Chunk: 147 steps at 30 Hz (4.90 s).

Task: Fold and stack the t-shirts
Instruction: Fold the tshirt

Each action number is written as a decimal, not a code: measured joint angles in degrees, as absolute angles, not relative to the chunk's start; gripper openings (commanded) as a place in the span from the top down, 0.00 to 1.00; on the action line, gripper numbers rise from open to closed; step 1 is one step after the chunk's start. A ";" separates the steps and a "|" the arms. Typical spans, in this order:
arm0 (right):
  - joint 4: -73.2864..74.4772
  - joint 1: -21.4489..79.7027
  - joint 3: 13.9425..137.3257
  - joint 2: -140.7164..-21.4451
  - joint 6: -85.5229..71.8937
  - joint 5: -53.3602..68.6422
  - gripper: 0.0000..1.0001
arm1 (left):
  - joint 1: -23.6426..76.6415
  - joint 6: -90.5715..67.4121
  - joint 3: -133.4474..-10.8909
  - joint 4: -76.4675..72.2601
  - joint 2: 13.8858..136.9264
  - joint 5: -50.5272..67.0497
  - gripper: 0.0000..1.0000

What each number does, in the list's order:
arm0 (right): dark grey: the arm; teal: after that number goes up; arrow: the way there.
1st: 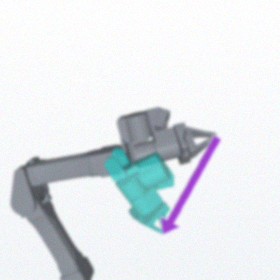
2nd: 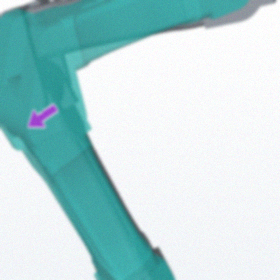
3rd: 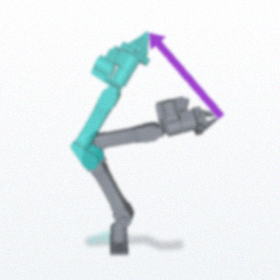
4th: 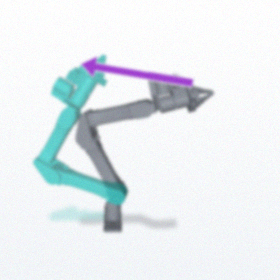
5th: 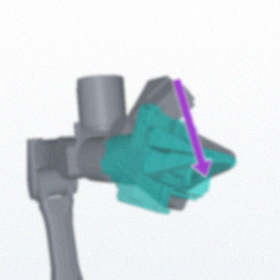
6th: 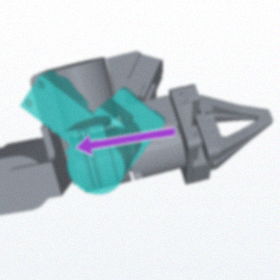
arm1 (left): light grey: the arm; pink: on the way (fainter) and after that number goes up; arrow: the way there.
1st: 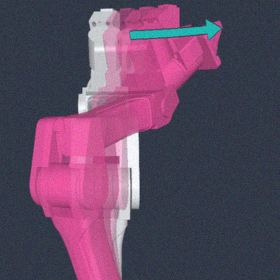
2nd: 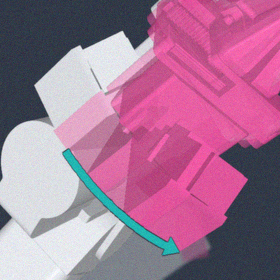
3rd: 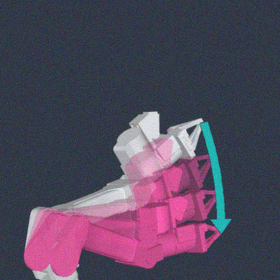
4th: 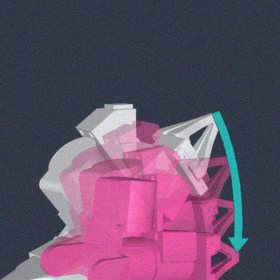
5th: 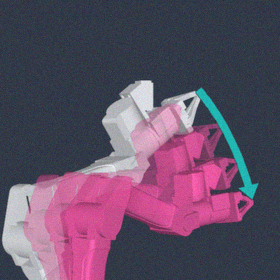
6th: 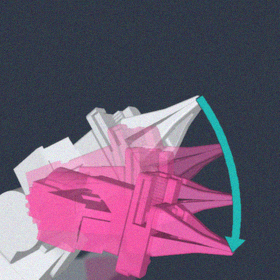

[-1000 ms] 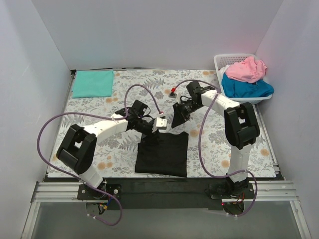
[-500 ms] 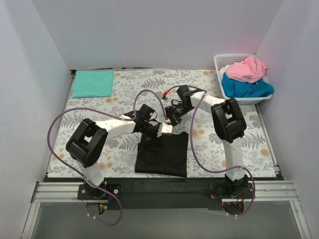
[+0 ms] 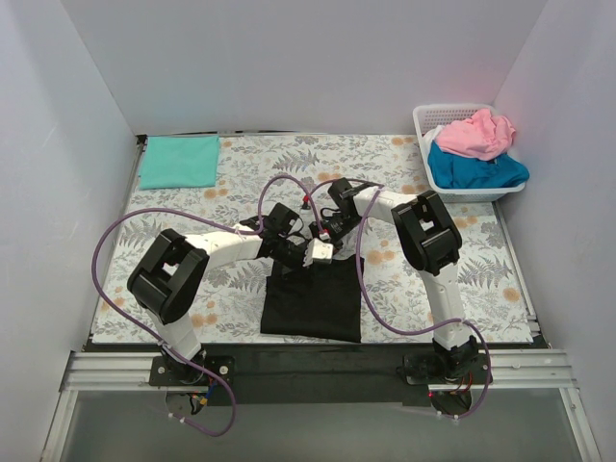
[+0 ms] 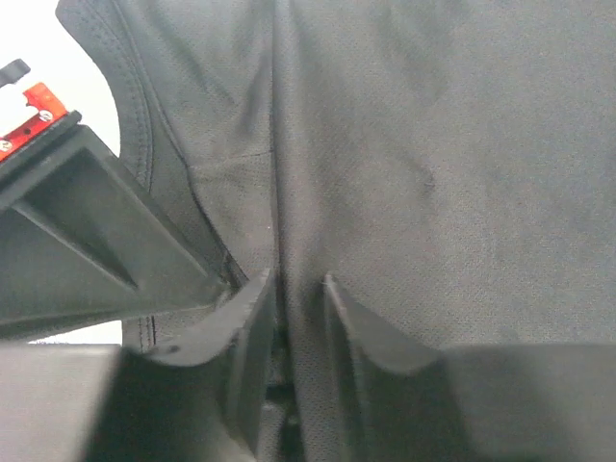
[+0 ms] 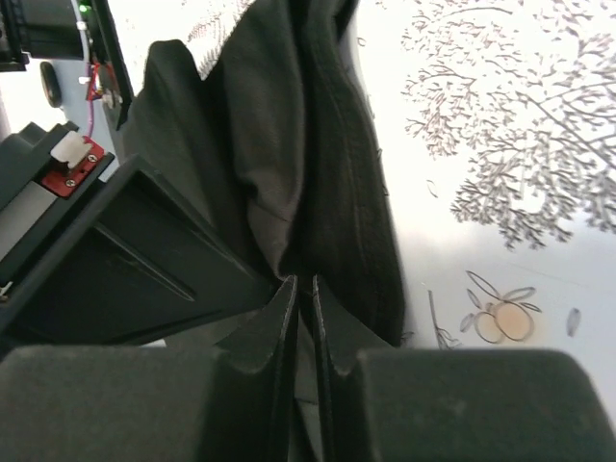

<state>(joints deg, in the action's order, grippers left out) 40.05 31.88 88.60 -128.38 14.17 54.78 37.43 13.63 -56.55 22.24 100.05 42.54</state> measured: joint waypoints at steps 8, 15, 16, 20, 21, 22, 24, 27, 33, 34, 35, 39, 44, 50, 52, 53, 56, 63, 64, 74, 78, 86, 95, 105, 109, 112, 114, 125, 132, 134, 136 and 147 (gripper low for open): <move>40.07 31.68 88.29 -129.12 15.35 54.22 0.85 | 38.02 13.28 -56.58 23.46 100.07 42.39 1.00; 40.07 31.62 88.29 -129.27 16.08 54.61 0.85 | 38.15 13.43 -57.14 23.59 99.94 41.95 1.00; 40.07 31.62 88.27 -129.29 16.32 54.65 0.86 | 38.17 13.58 -57.21 23.38 99.83 41.63 1.00; 40.10 31.62 88.25 -129.29 16.78 54.83 0.86 | 38.22 14.26 -57.71 21.98 99.63 40.42 1.00; 40.10 31.62 88.23 -129.29 16.88 54.85 0.86 | 38.22 14.37 -57.93 21.61 99.63 40.07 1.00; 40.07 31.62 88.18 -129.29 16.95 54.98 0.86 | 38.24 14.57 -58.13 21.12 99.63 39.75 1.00; 40.03 31.62 87.83 -129.29 17.17 55.31 0.86 | 38.22 14.83 -58.61 20.16 99.63 39.07 1.00; 40.07 31.62 87.18 -129.29 17.41 56.10 0.86 | 38.13 15.18 -59.72 18.46 99.70 38.04 1.00; 40.10 31.62 87.09 -129.29 18.11 56.51 0.86 | 37.60 15.99 -62.50 16.10 100.38 37.21 1.00; 40.12 31.62 87.09 -129.29 18.17 56.53 0.86 | 37.60 16.34 -62.57 15.94 100.40 37.21 1.00; 40.10 31.62 87.09 -129.29 18.20 56.53 0.86 | 37.56 16.78 -62.57 15.97 100.40 37.21 1.00; 40.10 31.62 87.09 -129.29 18.24 56.55 0.86 | 37.58 18.11 -62.57 15.75 100.44 36.42 1.00; 40.51 31.62 87.55 -129.29 18.28 56.27 0.85 | 37.21 18.68 -62.54 15.14 100.66 36.47 1.00; 43.29 31.55 91.83 -129.29 21.19 51.22 0.82 | 36.86 19.31 -61.56 12.51 100.49 35.90 1.00; 44.51 31.51 93.23 -129.25 22.74 49.65 0.82 | 36.80 19.53 -60.82 11.70 100.29 35.64 1.00; 45.36 31.53 93.93 -129.25 23.59 48.82 0.81 | 36.75 19.64 -60.38 11.38 100.16 35.48 1.00; 48.40 31.51 96.42 -129.16 25.93 46.76 0.82 | 36.73 19.79 -59.02 11.09 99.72 35.29 1.00; 51.53 30.70 100.47 -129.34 29.43 43.86 0.85 | 36.73 20.18 -57.47 10.70 98.56 34.85 1.00; 51.70 30.55 100.92 -129.84 29.93 43.94 0.85 | 36.73 20.16 -57.47 10.46 98.48 34.74 1.00; 53.71 29.74 100.66 -133.99 32.01 49.93 0.89 | 36.67 20.16 -56.73 5.74 98.21 32.56 1.00; 54.08 29.71 99.83 -134.21 33.08 51.59 0.90 | 36.16 19.90 -56.73 3.81 98.21 31.92 1.00; 54.30 29.10 99.66 -134.50 33.41 52.62 0.87 | 35.64 20.23 -56.69 2.94 99.24 31.42 0.92; 57.25 28.49 105.80 -134.52 33.43 44.73 0.66 | 33.82 16.45 -57.93 6.04 97.97 29.43 0.61; 60.58 24.82 112.20 -130.96 35.90 33.04 0.43 | 20.95 3.81 -69.06 27.07 96.33 37.85 0.59; 62.52 22.04 108.90 -126.54 37.67 31.97 0.43 | 18.00 1.04 -76.53 35.38 102.04 41.45 0.56; 64.29 20.82 104.20 -123.39 38.94 31.57 0.46 | 17.30 -0.99 -83.42 39.90 108.88 43.66 0.55; 64.95 20.80 102.74 -123.13 39.38 31.64 0.48 | 16.97 -1.85 -86.63 42.96 113.16 45.01 0.55; 65.95 21.45 98.63 -124.18 41.91 31.88 0.50 | 16.71 -4.71 -91.05 52.23 121.62 45.36 0.54; 66.11 21.45 96.57 -124.38 42.50 31.88 0.50 | 16.71 -5.19 -91.24 52.64 122.04 44.05 0.53; 66.08 21.45 96.57 -124.70 42.65 31.90 0.51 | 16.71 -5.50 -91.24 52.42 122.65 43.88 0.53; 66.11 21.45 96.57 -125.38 42.72 31.90 0.53 | 16.71 -5.85 -91.33 52.40 123.55 43.70 0.53; 66.11 21.45 96.57 -126.15 43.38 32.34 0.69 | 16.71 -6.59 -91.79 52.51 124.51 43.53 0.74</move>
